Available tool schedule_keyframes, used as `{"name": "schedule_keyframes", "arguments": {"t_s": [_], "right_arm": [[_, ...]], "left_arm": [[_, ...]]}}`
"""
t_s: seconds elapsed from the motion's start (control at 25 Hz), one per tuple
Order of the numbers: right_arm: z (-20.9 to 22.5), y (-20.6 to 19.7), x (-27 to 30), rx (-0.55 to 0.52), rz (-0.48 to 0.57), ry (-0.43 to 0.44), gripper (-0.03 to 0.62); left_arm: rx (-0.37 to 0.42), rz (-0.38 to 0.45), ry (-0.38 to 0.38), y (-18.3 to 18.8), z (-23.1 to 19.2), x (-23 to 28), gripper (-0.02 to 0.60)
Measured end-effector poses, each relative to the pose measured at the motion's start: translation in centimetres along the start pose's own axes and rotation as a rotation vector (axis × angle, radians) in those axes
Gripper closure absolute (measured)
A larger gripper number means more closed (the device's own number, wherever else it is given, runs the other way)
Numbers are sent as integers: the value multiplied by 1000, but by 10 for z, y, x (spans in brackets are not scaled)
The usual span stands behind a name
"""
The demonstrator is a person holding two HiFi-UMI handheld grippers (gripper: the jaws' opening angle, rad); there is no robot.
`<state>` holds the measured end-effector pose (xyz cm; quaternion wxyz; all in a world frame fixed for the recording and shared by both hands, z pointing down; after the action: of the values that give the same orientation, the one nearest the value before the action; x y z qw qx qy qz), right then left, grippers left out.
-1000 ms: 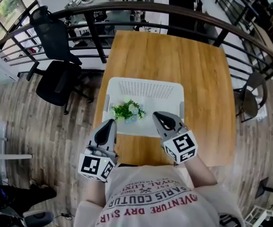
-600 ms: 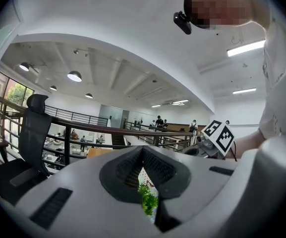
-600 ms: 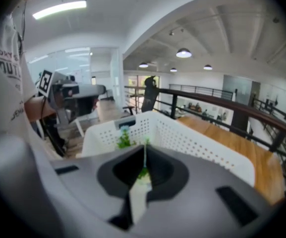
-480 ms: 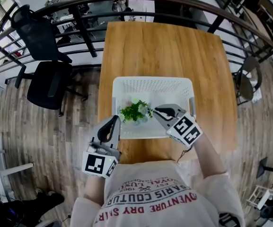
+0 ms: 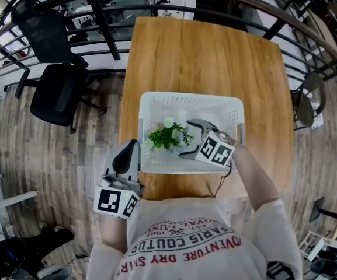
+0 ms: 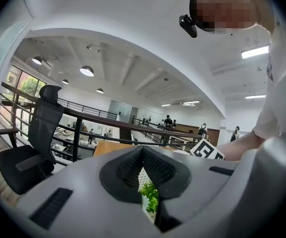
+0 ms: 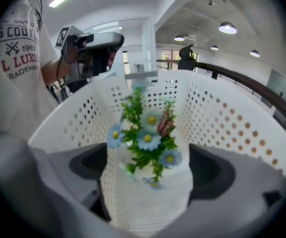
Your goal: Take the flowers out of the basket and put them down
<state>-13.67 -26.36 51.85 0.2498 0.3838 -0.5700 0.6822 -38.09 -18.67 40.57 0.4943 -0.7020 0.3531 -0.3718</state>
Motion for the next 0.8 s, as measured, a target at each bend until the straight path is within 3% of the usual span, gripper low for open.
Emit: {"name": "schedule_keyframes", "arguments": {"t_s": [0.4, 0.8], "right_arm": [[23, -5, 53, -81, -105, 83, 103], [30, 3, 88, -150, -132, 114, 103]], "left_arm": [[-26, -10, 60, -2, -6, 4, 558], [-51, -44, 89, -11, -15, 7, 558]]}}
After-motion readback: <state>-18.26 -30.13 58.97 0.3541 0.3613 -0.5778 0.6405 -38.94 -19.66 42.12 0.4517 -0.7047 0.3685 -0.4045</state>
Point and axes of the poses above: the fingertips, and each gripper's own axes: x forward along the fingers, z to its right, y out of its top, the point moved 10 cm from there along -x, backward along the fingers, and after that the axes turned 3 degrees about -z, right-handed, at the moved point
